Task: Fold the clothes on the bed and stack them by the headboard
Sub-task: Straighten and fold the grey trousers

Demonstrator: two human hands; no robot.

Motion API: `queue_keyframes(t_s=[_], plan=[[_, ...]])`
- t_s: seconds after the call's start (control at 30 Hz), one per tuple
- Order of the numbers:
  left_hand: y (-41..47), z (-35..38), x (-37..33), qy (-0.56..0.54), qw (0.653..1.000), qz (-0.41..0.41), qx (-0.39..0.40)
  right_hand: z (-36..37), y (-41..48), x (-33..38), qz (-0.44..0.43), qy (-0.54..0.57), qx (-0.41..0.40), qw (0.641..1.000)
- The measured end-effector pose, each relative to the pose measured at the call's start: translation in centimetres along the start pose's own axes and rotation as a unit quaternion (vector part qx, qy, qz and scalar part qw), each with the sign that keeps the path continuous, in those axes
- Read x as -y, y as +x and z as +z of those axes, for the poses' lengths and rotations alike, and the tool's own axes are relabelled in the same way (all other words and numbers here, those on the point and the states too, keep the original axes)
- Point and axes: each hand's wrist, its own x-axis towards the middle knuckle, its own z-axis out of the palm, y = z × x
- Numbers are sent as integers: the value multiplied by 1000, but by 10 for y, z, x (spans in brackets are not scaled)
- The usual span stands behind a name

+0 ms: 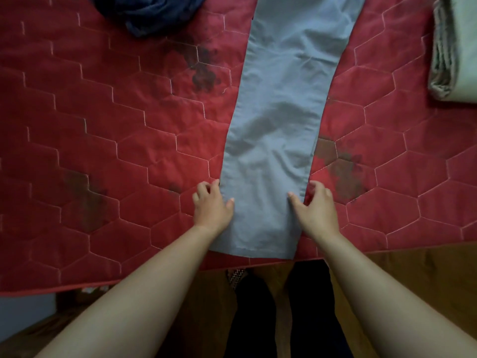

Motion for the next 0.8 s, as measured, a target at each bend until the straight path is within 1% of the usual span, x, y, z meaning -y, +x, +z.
queue_keyframes(t_s=[0.07,0.13,0.2,0.27,0.33,0.4,0.43,0.47,0.53,0.6,0.7,0.8], plan=[[3,2,-1,-41,999,12,9,10,2,5,14,28,21,999],[6,2,-4,-118,992,9,33,17,0,10,20,77,45,996],[6,-2,-6,-176,984,-2,38,17,-3,11,17,127,44,991],[-1,-6,-8,-178,982,10,63,8,-11,8,-3,144,16,990],[-16,-7,-9,-159,979,36,120,-9,-24,-3,-13,132,-4,991],[-28,-7,-13,-135,975,49,170,-29,-36,-15,5,104,-3,995],[-30,-7,-17,-130,974,48,177,-38,-38,-20,16,84,9,996],[-29,-10,-22,-135,975,44,170,-47,-36,-23,21,61,26,998],[-15,-16,-37,-155,979,35,129,-58,-17,-21,11,4,50,999],[10,-22,-54,-153,984,40,84,-65,14,-10,-17,-29,40,999],[55,-28,-80,-124,989,62,44,-65,72,16,-61,-24,24,998],[104,-37,-109,-131,988,76,5,-63,132,41,-85,-14,5,996]])
